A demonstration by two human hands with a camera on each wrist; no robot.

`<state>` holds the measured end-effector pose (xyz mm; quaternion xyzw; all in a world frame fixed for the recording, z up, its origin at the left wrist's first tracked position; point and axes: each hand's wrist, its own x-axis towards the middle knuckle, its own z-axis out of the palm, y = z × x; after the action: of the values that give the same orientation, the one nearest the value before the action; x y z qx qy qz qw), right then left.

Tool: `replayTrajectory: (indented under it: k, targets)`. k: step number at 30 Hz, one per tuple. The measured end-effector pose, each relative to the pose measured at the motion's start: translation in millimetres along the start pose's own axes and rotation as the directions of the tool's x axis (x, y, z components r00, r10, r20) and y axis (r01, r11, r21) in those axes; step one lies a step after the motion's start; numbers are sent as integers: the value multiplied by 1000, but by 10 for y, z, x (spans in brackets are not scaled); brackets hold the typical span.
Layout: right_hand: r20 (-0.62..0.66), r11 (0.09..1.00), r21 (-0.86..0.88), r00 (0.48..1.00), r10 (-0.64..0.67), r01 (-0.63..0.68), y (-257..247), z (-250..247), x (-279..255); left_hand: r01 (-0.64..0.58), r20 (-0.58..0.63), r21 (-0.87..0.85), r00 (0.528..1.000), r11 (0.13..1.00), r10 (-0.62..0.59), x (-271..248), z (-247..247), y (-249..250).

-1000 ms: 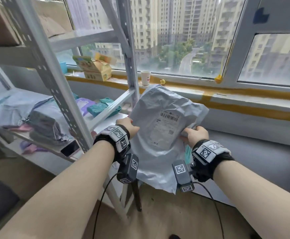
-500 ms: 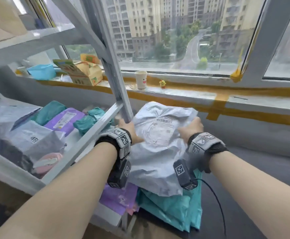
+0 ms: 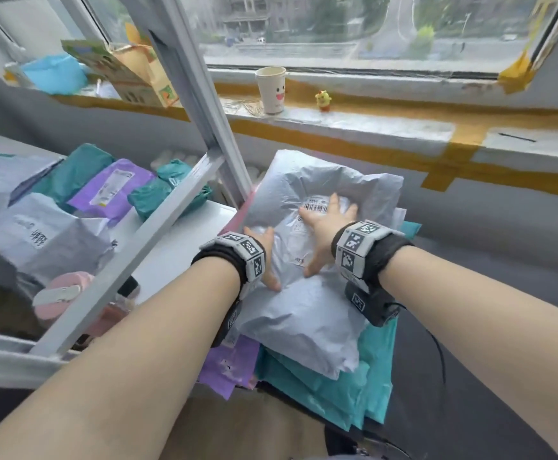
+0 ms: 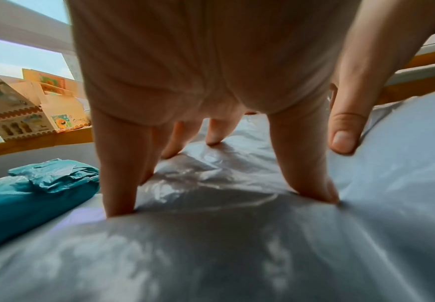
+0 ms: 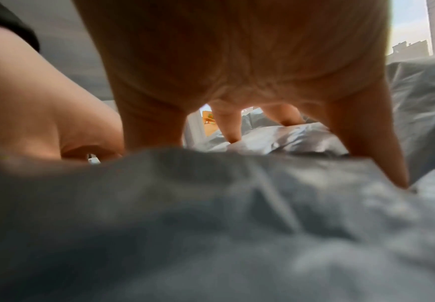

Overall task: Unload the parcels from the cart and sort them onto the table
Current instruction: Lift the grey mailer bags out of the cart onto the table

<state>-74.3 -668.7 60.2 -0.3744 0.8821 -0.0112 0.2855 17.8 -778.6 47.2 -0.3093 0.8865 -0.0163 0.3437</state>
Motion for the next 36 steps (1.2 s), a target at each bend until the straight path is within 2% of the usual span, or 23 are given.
replayTrajectory:
  k: [13,21,28,33,36]
  targets:
    - [1,999,-30,1000,-14,14,65,160,160,40,37,68,998,997,-42,4,3,78]
    - [-44,999,22,998,-37,38,151,41,-92,-30,-45,56,998,998,33,-247,-84,-29]
    - [-185,998,60,983,-6,17,147,25,-693,-135,-177,57,974,989,143,-744,-124,-46]
    - [-277,995,89,959,64,-40,174,199,-1371,-256,-308,29,917,966,252,-1304,-44,88]
    - [-313,985,126,938,150,-115,196,449,-1841,-325,-355,38,880,945,316,-1663,151,197]
